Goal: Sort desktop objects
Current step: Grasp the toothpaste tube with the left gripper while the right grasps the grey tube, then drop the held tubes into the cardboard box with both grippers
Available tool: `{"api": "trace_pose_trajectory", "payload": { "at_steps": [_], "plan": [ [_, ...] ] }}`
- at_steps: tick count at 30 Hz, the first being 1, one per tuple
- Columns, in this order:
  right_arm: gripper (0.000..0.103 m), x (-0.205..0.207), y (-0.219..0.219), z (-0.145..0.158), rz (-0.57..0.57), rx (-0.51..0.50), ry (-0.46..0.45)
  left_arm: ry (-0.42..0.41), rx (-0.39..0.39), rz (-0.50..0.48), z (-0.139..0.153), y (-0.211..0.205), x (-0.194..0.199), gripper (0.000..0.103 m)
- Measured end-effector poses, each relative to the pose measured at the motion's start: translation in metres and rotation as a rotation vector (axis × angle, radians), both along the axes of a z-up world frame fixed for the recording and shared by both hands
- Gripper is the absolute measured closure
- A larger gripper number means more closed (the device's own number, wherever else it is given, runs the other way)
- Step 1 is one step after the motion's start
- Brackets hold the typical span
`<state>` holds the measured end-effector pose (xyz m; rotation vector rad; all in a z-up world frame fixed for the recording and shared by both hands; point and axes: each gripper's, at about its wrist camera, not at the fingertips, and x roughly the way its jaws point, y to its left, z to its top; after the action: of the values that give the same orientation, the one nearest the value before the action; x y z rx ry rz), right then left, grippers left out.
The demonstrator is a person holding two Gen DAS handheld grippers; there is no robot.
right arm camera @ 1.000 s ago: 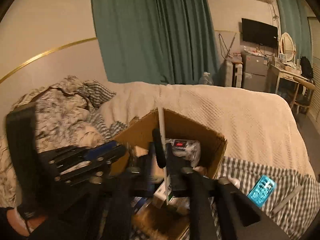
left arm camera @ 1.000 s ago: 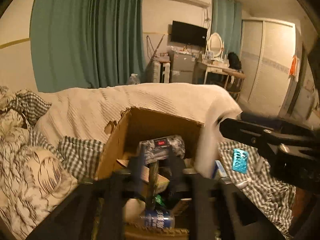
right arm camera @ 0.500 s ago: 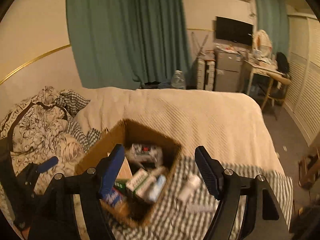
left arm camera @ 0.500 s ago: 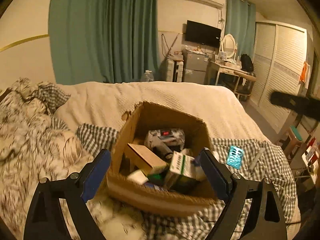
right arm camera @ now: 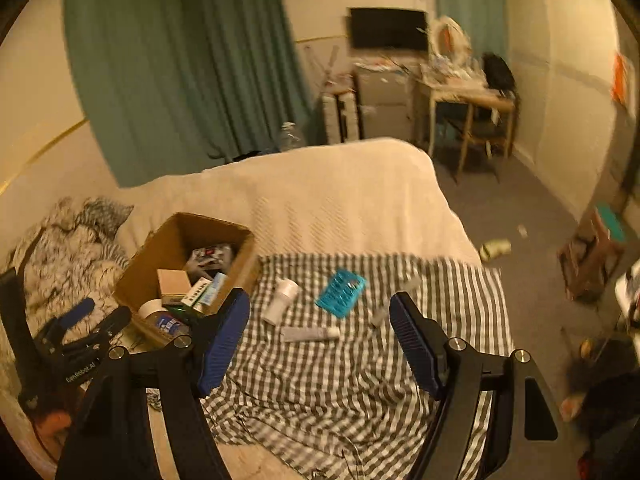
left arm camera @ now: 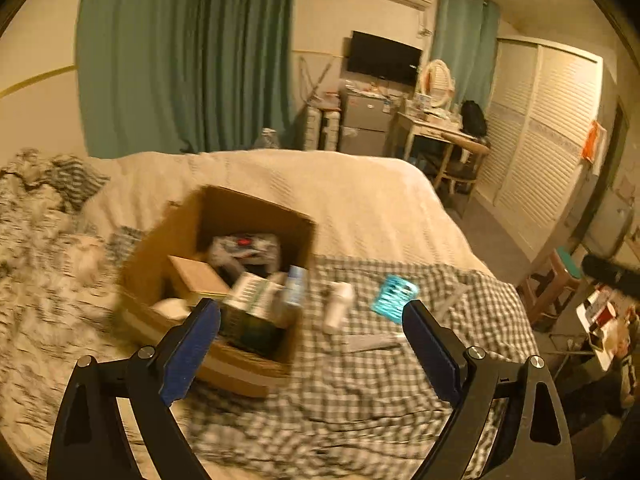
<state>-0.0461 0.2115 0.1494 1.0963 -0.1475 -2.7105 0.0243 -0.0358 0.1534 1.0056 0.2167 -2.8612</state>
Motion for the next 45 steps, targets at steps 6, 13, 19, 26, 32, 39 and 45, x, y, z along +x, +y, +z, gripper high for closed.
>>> {"api": "trace_pose_trajectory", "payload": {
  "at_steps": [6, 13, 19, 26, 32, 39, 45],
  "plan": [
    [0.03, -0.029, 0.03, -0.087, -0.016, 0.099, -0.119, -0.041, -0.051, -0.066, -0.066, 0.069, -0.036, 0.008],
    [0.031, -0.114, 0.048, -0.191, -0.035, 0.028, -0.233, -0.141, -0.125, -0.172, -0.162, 0.108, -0.098, 0.008],
    [0.035, -0.179, 0.039, -0.263, -0.05, -0.037, -0.271, -0.187, -0.183, -0.225, -0.234, 0.103, -0.147, 0.008],
    [0.045, -0.225, 0.028, -0.304, -0.099, -0.017, -0.207, -0.243, -0.167, -0.277, -0.279, 0.103, -0.176, 0.008],
    [0.084, -0.217, 0.041, -0.3, -0.105, -0.038, -0.188, -0.238, -0.158, -0.315, -0.274, 0.105, -0.17, 0.047],
    [0.09, -0.184, 0.041, -0.262, -0.055, -0.018, -0.177, -0.229, -0.258, -0.359, -0.248, 0.114, -0.134, 0.092],
    [0.091, -0.153, 0.013, -0.203, 0.002, 0.02, -0.119, -0.162, -0.186, -0.299, -0.185, 0.088, -0.108, 0.095]
  ]
}}
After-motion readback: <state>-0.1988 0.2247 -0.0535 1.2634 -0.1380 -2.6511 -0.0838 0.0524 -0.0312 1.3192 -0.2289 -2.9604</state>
